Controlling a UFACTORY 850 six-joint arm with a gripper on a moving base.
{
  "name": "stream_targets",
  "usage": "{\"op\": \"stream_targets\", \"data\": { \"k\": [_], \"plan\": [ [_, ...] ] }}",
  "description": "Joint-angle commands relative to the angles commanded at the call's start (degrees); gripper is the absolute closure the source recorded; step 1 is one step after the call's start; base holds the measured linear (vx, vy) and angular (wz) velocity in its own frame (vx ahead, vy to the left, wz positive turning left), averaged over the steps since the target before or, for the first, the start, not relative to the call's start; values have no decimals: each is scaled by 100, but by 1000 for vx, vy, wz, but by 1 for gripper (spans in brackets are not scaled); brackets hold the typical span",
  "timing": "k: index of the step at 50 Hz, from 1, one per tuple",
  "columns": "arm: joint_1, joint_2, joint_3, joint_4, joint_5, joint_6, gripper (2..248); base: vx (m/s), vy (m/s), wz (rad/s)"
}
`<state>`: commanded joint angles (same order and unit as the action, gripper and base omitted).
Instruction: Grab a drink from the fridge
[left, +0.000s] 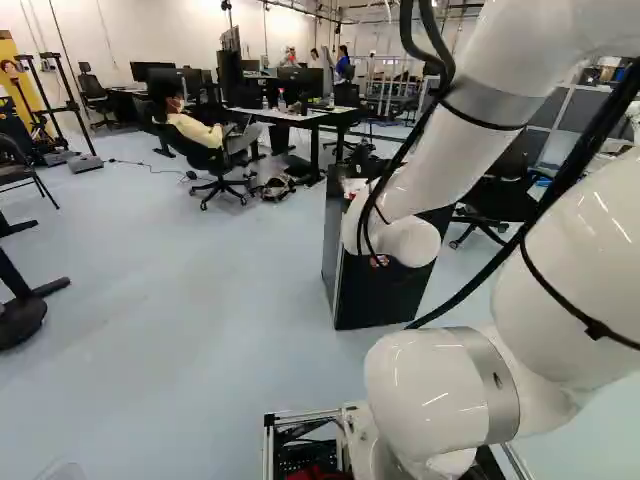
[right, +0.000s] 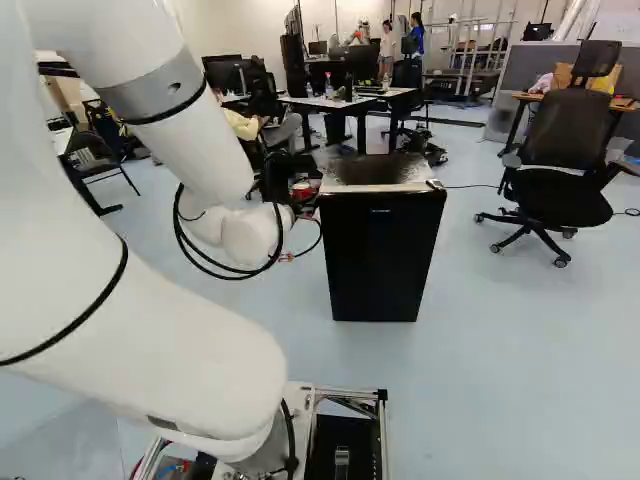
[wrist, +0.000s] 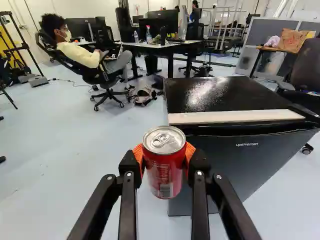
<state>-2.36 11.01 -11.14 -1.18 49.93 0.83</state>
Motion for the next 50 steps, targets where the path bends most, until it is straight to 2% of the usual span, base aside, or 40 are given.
{"op": "stream_targets", "data": {
  "k": [24, 50],
  "plan": [
    [189, 399, 491, 94, 6, -66, 151, 0, 0, 0],
    [236, 499, 614, 118, 7, -83, 151, 0, 0, 0]
  ]
}}
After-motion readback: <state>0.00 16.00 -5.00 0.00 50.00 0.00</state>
